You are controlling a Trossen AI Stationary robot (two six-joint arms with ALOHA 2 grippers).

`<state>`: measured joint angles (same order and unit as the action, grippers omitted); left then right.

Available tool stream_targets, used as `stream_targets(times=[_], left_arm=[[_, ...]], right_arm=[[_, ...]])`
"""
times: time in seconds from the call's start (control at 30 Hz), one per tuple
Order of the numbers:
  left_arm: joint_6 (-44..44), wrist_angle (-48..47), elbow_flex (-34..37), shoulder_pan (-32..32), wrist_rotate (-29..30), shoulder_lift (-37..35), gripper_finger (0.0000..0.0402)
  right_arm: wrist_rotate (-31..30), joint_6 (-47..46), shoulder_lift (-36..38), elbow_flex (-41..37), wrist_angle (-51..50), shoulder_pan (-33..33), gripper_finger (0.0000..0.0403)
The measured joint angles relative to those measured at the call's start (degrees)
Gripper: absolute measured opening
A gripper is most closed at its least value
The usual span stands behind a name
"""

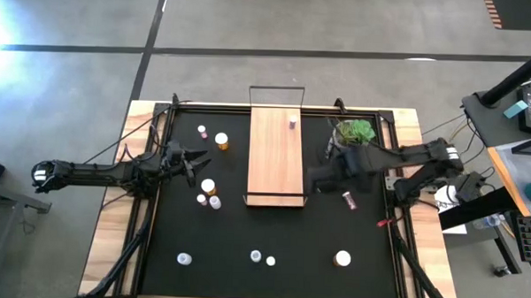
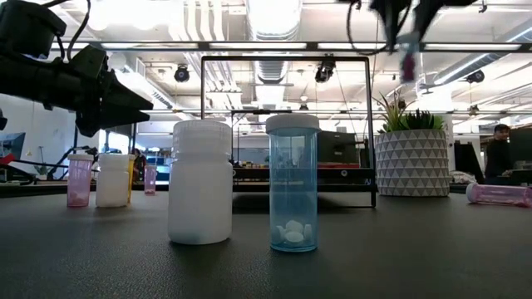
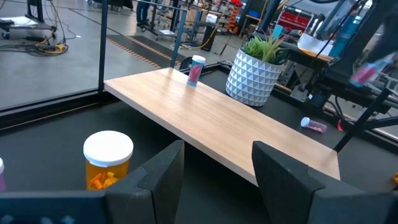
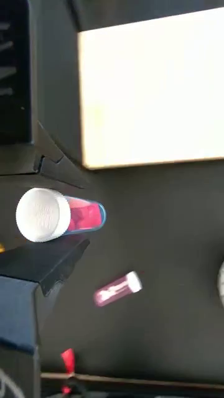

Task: Pick and place medicine bottles onto shelf by color
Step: Put the top blue pill bottle on the shelf aligned with the blue pill bottle

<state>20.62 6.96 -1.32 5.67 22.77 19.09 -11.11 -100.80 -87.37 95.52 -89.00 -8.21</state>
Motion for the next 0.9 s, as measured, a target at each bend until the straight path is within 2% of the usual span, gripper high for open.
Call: stream_targets(times=[0.27, 0.43, 0.67, 0.9], left_arm=[[-0.01, 0.0, 0.0, 0.0, 0.02, 0.0, 0.0173], [0.0, 0.0, 0.0, 0.0, 0.02, 0.0, 0.0173], [-0.02, 0.0, 0.0, 0.0, 0.02, 0.0, 0.0173], [-0.02, 0.0, 0.0, -0.01, 0.02, 0.0, 0.0173]], right_arm=[[0.76, 12.02, -6.67, 4.17, 7.11, 13.44, 0.0107], [3.96, 16.3, -13.78, 8.65, 11.49, 20.5, 0.0107], [9.19, 21.34, -27.17, 21.91, 11.43, 27.15, 0.0108], [9.47, 17.21, -35.86, 34.69, 5.77, 30.37, 0.0119]])
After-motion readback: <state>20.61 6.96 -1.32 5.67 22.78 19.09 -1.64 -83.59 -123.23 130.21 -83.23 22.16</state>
